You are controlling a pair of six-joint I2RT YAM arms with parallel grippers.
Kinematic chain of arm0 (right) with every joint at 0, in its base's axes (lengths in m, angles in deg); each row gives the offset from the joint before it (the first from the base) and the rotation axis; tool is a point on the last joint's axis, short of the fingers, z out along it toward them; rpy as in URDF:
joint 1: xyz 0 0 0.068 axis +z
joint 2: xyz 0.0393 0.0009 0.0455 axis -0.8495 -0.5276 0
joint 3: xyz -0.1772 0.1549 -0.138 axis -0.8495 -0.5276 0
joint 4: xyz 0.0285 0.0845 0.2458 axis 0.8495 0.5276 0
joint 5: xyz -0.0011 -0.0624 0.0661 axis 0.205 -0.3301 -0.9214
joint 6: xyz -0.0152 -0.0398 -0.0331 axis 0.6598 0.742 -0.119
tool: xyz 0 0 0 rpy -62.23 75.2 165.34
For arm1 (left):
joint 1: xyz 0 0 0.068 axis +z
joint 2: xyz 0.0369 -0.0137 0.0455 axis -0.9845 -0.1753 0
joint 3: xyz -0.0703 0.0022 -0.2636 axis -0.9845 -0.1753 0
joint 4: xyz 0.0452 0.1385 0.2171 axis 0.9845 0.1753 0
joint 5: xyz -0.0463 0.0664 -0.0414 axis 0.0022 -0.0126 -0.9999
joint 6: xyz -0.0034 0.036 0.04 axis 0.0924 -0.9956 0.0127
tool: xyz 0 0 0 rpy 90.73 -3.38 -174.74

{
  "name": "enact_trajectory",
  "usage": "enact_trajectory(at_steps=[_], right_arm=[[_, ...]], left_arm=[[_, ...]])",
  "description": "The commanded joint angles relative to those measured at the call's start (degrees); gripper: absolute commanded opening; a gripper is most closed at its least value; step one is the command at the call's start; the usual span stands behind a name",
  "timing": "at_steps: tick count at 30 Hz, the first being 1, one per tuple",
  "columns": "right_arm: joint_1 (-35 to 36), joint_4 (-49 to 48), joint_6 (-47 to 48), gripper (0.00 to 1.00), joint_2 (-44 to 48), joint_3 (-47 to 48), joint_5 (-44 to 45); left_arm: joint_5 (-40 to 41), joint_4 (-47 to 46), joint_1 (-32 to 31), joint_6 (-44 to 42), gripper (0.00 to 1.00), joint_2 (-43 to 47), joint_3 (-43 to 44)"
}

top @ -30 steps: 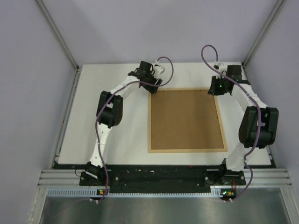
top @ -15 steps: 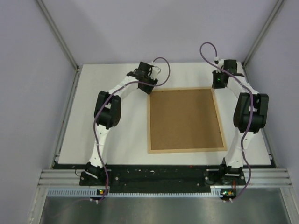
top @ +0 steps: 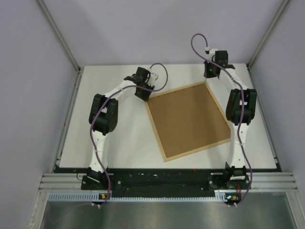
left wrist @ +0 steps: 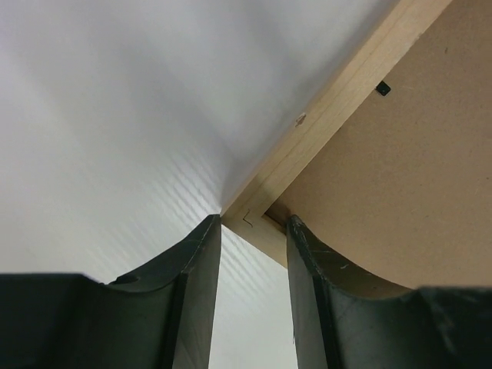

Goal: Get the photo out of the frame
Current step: Adjust the photo frame at the center of the board.

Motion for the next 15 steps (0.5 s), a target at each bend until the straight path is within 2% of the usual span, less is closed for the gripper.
enact_trajectory(at_steps=[1, 6, 9, 11, 15], right_arm=[[2.8, -1.5, 3.8, 0.00, -6.1, 9.5, 3.0], [6.4, 1.9, 3.2, 0.00, -11.7, 20.7, -1.0], [9.3, 2.2, 4.2, 0.00, -10.2, 21.2, -1.2], [10.8, 2.7, 5.1, 0.00, -7.8, 20.8, 0.0], [10.8, 4.5, 4.9, 0.00, -1.3, 19.3, -1.6]], left_arm=[[0.7, 11.8, 1.6, 0.6, 0.40, 5.8, -8.7], [-3.2, 12.7, 1.4, 2.3, 0.37, 13.2, -19.8], [-4.7, 13.3, 1.1, 3.3, 0.39, 17.4, -24.5], [-4.3, 13.6, 1.2, 4.4, 0.47, 19.9, -26.5], [-3.4, 14.1, 2.2, 6.2, 0.51, 22.7, -25.6]])
